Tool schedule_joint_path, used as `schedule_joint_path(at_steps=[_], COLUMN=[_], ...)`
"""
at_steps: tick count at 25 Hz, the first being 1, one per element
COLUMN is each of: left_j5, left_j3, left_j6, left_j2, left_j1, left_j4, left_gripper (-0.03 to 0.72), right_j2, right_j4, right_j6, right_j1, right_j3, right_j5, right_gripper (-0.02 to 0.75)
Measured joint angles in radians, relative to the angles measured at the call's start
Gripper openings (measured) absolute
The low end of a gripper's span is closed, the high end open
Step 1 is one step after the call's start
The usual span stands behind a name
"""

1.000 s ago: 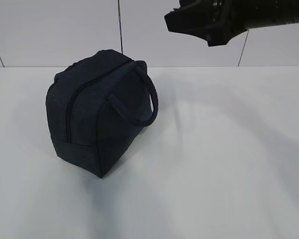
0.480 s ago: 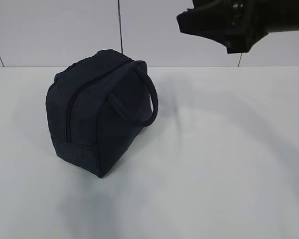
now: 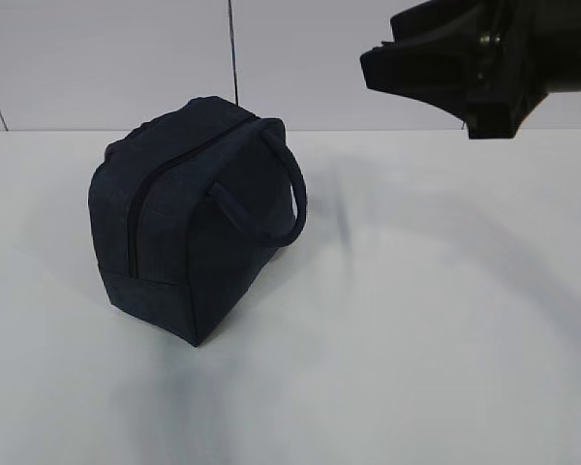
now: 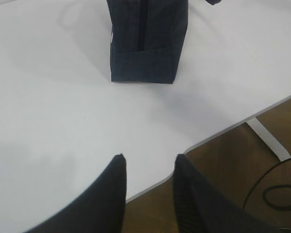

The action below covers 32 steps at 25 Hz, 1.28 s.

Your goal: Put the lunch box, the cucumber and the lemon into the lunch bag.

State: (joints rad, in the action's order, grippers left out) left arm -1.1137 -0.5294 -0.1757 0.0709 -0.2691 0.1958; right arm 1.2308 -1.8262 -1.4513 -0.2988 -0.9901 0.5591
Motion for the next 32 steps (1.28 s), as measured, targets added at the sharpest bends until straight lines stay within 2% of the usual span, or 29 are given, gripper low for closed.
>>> schedule_joint_path(at_steps=[13, 15, 17, 20, 32], left_j5=[0.0, 0.012, 0.021, 0.025, 0.028], left_j3=[0.0, 0.0, 0.0, 0.0, 0.0], left_j6=[0.007, 0.045, 0.146, 0.208, 0.223], left_j2=[0.0, 0.005, 0.042, 0.086, 0.085], left_j1=[0.0, 0.004, 0.013, 0.017, 0.007], left_j4=[0.016, 0.025, -0.058, -0.157, -0.178], left_gripper=[0.236, 0.236, 0.236, 0.236, 0.236], right_j2=[-0.032, -0.032, -0.034, -0.035, -0.035], right_j4=[0.0, 0.0, 0.0, 0.0, 0.0], right_j6=[0.0, 0.0, 0.0, 0.0, 0.001], right_j1=[0.0, 0.0, 0.0, 0.0, 0.0], right_j3=[0.067, 0.067, 0.067, 0.067, 0.067], right_j5=[-0.004, -0.004, -0.004, -0.007, -0.082], right_gripper=[0.369, 0.369, 0.369, 0.367, 0.367])
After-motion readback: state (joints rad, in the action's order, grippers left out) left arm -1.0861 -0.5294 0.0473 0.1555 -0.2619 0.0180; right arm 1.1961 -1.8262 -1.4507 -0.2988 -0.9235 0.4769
